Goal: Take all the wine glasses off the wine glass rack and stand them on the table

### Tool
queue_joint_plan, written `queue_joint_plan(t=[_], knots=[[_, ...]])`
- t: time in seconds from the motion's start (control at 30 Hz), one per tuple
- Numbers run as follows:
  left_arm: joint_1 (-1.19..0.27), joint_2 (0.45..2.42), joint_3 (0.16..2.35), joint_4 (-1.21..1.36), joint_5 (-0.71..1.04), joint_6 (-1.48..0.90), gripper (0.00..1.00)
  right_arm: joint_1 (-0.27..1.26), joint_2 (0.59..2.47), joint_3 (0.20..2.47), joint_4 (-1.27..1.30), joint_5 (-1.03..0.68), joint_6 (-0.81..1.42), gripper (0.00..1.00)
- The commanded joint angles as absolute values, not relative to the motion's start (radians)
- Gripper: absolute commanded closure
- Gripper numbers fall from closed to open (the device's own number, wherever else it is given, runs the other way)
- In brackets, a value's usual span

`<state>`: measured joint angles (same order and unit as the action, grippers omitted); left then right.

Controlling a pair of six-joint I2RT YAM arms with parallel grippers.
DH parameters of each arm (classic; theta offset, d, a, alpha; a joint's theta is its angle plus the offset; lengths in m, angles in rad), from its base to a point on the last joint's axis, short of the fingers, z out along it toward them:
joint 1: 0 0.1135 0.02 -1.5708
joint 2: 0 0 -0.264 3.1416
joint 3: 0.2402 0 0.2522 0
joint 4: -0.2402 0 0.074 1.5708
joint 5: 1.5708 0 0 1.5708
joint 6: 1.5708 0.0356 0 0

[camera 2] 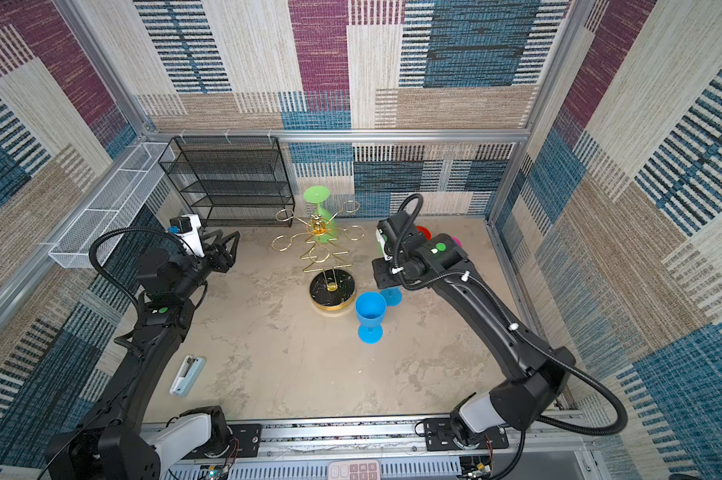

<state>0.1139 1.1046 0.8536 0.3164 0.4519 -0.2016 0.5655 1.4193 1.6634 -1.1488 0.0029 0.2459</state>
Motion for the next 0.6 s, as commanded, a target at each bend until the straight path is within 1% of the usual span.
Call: queue_joint_plan(t=[0.0, 0.1, 0.2, 0.57], knots=[[0.116, 1.1, 0.85, 0.326, 0.459, -0.179, 0.4, 0.545, 1.371, 1.656, -1.024, -0.128, 0.235, 0.43], [0.117, 1.098, 0.848, 0.331, 0.456, -0.182, 0.4, 0.536, 1.348, 1.633, -0.997, -0.136, 0.244, 0.42], [0.116, 1.097, 0.846, 0.331, 0.454, -0.182, 0.4, 0.521, 1.326, 1.613, -0.954, -0.18, 0.248, 0.4], [0.115, 1.091, 0.84, 0.333, 0.446, -0.179, 0.4, 0.486, 1.333, 1.606, -0.863, -0.25, 0.238, 0.38]])
